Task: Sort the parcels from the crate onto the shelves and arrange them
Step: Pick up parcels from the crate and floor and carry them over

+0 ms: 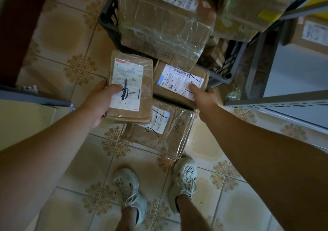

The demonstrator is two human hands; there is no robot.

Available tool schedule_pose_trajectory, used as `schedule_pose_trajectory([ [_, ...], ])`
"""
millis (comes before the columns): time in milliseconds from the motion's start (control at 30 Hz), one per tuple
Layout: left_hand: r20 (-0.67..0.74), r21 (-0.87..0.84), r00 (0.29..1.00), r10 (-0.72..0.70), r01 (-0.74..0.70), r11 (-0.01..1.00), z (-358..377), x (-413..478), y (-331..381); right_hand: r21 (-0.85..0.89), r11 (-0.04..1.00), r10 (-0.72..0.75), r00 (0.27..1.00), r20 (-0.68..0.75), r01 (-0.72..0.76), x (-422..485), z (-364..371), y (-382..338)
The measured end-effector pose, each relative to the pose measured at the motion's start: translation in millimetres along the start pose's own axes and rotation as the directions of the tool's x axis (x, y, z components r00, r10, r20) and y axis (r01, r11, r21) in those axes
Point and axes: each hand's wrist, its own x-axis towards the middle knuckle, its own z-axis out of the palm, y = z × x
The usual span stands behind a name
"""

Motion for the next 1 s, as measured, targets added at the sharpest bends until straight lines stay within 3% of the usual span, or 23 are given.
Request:
schedule_pose_trajectory([
  [167,0.005,0.002,1.0,0.003,-0.003,1.0,2,-1,1,0.163,0.984,0.058,0.996,0.068,-0.069,6,-5,5],
  [367,0.009,-0.008,1.0,0.002,-0.001,1.0,1,-2,4,0.123,0.985,0.104,0.987,0.123,-0.119,5,-4,8],
  [700,0.047,-0.029,0.999,0.025,-0.023,0.999,8,-19,7,-0.065,0.997,-0.039,0.998,-0.048,0.036,-18,-34,2],
  [1000,0.068,-0.021,0.998,-0.002,0.004,1.0,8,-59,27,-0.216,0.976,-0.062,0.977,-0.205,0.017,-59,-61,-10],
])
